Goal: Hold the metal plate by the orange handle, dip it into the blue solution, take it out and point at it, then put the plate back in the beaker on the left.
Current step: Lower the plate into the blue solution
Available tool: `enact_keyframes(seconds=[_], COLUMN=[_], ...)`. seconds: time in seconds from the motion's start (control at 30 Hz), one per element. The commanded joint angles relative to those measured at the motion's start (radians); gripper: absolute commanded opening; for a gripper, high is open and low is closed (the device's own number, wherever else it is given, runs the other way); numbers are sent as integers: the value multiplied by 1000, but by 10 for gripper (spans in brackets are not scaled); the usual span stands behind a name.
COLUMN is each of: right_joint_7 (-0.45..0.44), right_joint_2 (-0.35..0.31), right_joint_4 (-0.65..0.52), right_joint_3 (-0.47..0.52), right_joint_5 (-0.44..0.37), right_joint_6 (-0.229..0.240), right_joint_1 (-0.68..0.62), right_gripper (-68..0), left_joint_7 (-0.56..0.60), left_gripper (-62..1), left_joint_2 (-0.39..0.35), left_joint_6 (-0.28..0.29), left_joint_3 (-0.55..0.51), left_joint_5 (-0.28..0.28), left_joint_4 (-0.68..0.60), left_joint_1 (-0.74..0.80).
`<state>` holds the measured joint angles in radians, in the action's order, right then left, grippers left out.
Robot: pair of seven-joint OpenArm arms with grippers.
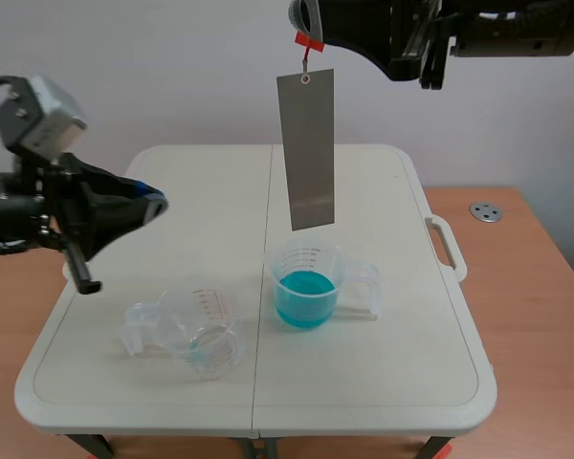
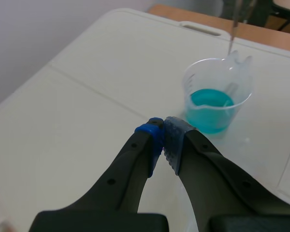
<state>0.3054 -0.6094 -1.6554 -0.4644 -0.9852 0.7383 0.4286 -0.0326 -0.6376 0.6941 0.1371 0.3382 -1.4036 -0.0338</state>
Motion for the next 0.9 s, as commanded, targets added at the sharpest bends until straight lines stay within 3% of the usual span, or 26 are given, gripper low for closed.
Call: enact_keyframes(seconds=[0.0,0.07,0.2,0.43,0.63,0.87], right_joint_7=[-11,-11,-12,-11,-11,1], right_joint_2=[-2,-2,12,43,76,105], right_joint_4=[-3,0,31,112,182,260], right_joint_3=[14,14,14,14,11,10], right_joint_5=[-18,-18,-18,-18,-17,-17], right_joint_6=[7,7,7,7,7,7], right_joint_1=[20,20,19,20,20,15], right_gripper=[-663,-663,-663,-663,-663,-663], left_joint_7=[18,33,79,93,92,92], left_gripper=[-582,-582,-582,-582,-582,-582], left_joint_2=[-69,-135,-225,-214,-92,153], left_joint_6=[2,2,2,-133,-236,-239], left_joint_3=[-69,-152,-334,-575,-611,-609], left_joint_5=[39,68,70,58,-16,-129], left_joint_4=[-41,-54,-53,-50,-48,-41], left_joint_1=[58,142,354,750,985,1129])
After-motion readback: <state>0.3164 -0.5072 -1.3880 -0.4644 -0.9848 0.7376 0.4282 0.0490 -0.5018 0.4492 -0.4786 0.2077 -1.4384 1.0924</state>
